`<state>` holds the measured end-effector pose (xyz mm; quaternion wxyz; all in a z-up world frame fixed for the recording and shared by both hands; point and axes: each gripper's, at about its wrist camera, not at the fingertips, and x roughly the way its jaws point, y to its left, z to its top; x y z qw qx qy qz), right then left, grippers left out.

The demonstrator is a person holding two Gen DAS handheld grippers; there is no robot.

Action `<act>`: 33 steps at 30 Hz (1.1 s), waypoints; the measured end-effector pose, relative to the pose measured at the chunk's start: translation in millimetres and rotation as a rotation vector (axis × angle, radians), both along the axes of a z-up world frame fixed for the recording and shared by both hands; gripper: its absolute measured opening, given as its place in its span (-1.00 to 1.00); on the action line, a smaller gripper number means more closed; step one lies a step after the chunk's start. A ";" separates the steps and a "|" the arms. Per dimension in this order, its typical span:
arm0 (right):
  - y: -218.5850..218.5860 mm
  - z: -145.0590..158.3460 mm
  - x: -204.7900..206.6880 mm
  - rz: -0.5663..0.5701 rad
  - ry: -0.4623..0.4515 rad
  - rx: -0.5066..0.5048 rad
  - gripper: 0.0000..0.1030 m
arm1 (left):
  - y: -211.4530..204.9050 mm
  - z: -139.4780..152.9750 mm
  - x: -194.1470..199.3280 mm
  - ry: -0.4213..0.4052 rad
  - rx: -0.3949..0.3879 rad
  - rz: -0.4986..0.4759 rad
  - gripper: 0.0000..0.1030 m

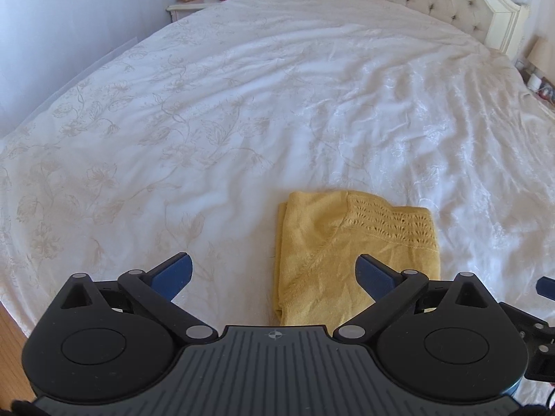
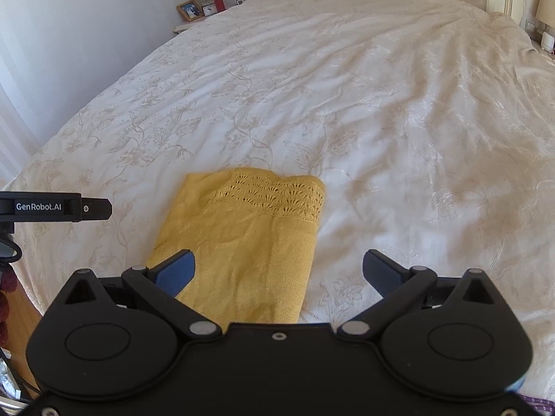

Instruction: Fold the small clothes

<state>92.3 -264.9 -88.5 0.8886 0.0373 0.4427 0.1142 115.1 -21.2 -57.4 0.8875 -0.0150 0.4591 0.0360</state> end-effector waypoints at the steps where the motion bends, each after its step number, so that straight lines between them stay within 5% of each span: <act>1: -1.0 3.7 -2.8 0.007 -0.018 -0.003 0.99 | -1.1 4.4 -1.5 -0.016 0.005 0.004 0.97; 10: -6.0 41.4 -14.7 -0.020 -0.197 0.019 0.99 | -15.2 43.3 -1.5 -0.134 0.143 0.024 0.97; 15: 5.0 52.4 -13.5 -0.067 -0.255 -0.085 0.99 | -23.8 45.5 1.8 -0.128 0.176 -0.011 0.97; 20: 15.1 46.2 -4.9 -0.067 -0.167 -0.170 0.99 | -32.0 30.4 1.1 -0.053 0.171 -0.063 0.97; 33: 11.2 11.9 -2.3 -0.039 0.093 -0.073 0.98 | -20.9 -18.2 -7.2 0.162 0.073 -0.045 0.86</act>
